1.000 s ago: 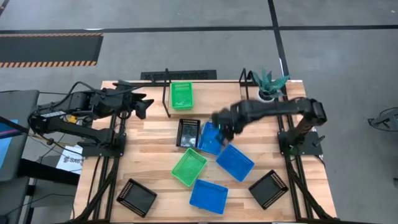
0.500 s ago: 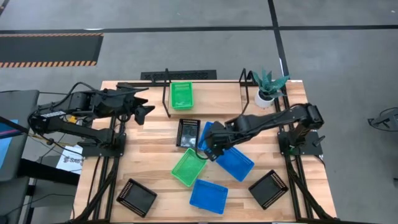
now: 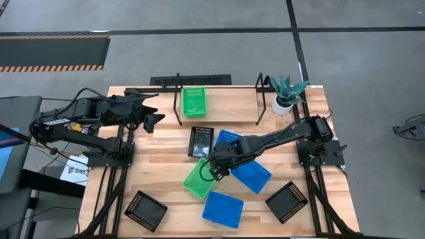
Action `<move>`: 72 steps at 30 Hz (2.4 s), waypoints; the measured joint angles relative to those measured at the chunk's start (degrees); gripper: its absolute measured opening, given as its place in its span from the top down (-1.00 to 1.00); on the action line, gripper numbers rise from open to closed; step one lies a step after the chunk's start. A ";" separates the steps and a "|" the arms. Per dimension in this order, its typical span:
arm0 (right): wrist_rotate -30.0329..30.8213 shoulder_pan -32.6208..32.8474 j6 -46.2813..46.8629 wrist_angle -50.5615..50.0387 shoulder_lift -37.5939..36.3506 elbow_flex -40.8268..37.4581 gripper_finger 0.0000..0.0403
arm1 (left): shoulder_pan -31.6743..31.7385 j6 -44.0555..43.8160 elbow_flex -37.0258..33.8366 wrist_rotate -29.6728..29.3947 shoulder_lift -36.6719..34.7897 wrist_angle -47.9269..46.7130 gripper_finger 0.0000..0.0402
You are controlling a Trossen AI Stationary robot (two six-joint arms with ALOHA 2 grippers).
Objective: Stack baskets on shelf by color
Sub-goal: Stack the green bin on the other green bins on the shelf
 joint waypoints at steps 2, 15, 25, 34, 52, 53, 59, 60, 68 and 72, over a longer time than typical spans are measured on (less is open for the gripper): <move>0.25 0.73 1.92 0.04 0.23 -0.13 -0.24 | 0.00 0.05 -0.02 -0.19 0.02 -0.15 -0.22; 15.47 6.07 28.97 -0.04 0.34 -0.04 -0.23 | 0.00 -1.55 0.00 -0.17 1.50 -3.90 -0.21; 23.67 7.73 41.55 -0.36 0.42 -0.07 -0.23 | 0.00 -3.49 0.00 0.49 1.51 -3.93 -0.21; 23.65 8.26 49.53 2.97 1.98 -0.11 -0.24 | 0.00 -2.05 0.00 2.12 1.42 -3.74 -0.22; 17.51 10.32 55.95 9.58 9.02 -0.07 -0.24 | -0.02 0.32 0.02 3.13 1.00 -3.76 -0.22; 17.42 10.38 55.89 9.50 9.42 -0.05 -0.24 | 0.00 0.30 0.02 3.19 0.99 -3.72 -0.22; 15.43 8.84 52.83 11.15 11.59 0.07 -0.23 | 0.00 -0.99 0.02 3.24 0.94 -3.67 -0.22; 15.00 8.51 52.55 11.97 11.95 0.10 -0.23 | -0.02 -1.30 0.02 3.24 0.96 -3.67 -0.22; 11.91 6.76 49.42 13.82 13.25 -0.07 0.19 | -0.01 -2.07 0.02 2.74 0.94 -3.27 -0.22; 11.83 6.00 45.87 15.07 13.23 -0.05 0.61 | 0.00 -2.38 0.02 1.86 0.96 -3.27 -0.22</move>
